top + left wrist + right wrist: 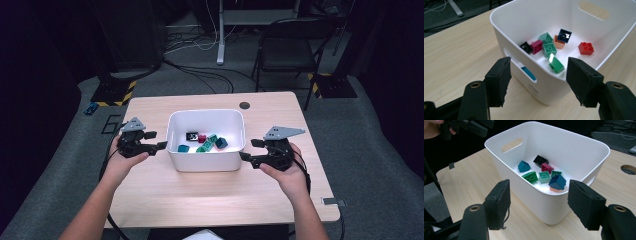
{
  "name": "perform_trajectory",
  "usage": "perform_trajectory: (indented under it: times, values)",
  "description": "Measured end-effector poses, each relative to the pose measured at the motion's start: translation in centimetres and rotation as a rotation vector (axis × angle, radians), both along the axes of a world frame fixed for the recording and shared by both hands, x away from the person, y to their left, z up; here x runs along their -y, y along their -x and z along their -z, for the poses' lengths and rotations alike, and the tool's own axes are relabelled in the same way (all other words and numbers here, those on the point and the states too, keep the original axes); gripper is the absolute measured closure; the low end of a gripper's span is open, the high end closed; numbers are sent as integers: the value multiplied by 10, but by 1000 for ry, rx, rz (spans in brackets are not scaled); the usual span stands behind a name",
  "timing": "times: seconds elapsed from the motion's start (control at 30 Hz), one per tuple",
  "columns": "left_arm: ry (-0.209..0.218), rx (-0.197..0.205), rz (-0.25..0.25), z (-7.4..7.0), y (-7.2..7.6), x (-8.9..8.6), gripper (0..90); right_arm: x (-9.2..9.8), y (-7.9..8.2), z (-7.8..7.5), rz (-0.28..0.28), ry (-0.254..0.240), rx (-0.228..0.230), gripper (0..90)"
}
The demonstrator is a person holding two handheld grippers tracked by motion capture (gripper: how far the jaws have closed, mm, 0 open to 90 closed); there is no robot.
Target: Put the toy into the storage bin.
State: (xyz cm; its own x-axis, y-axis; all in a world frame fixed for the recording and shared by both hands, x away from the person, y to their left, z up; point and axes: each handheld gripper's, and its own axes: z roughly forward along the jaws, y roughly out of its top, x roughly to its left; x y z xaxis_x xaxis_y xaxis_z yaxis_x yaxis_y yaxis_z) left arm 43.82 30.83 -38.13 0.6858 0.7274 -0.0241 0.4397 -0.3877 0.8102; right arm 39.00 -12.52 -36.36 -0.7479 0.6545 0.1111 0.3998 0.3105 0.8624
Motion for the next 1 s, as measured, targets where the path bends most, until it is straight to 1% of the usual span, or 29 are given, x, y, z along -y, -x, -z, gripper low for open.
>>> perform_trajectory:
  times: [0.07,0.13,0.17,0.2,0.23,0.3,0.33,0.37,0.43,0.47,0.5,0.57,0.67,0.73,0.83,0.87,0.9,0.93,0.97,1.0]
  values:
    - [2,0,-8,6,2,-4,363,1,-1,1,4,-1,-2,343]
    - [-12,-4,-25,15,4,-9,361,2,-2,2,7,-1,-5,343]
    - [-12,-4,-25,15,4,-9,361,2,-2,3,10,-2,-10,343]
    - [2,-10,-36,22,4,-13,362,3,-3,3,11,0,-11,343]
    - [2,-10,-36,22,4,-13,361,3,-3,3,11,0,-11,343]
    - [22,-15,-54,29,5,-16,361,4,-4,5,14,-1,-16,343]
    - [23,-18,-63,34,5,-18,361,4,-5,6,18,-1,-19,343]
    - [23,-24,-72,38,5,-20,361,6,-6,8,34,11,-17,343]
    - [34,-34,-85,45,6,-24,361,7,-7,9,42,18,-17,343]
    - [63,-28,-106,52,7,-27,361,7,-8,11,47,25,-23,343]
    - [63,-28,-106,52,7,-27,361,7,-8,11,47,25,-23,343]
    - [78,-31,-126,58,7,-30,358,10,-10,14,54,22,-26,344]
    - [72,-32,-148,67,6,-33,358,12,-13,17,66,26,-30,344]
    - [61,-39,-155,72,6,-34,358,13,-14,18,68,25,-33,344]
    - [48,-41,-167,83,5,-35,355,16,-17,24,82,19,-42,344]
    - [41,-50,-167,85,5,-36,355,17,-18,26,84,19,-41,344]
    - [41,-50,-169,88,5,-37,355,17,-18,26,84,19,-41,344]
    - [45,-52,-174,92,5,-37,355,18,-20,30,96,31,-40,344]
    - [50,-60,-176,95,4,-38,355,18,-20,30,96,31,-40,344]
    - [48,-67,-183,101,4,-38,355,18,-22,33,102,37,-46,344]
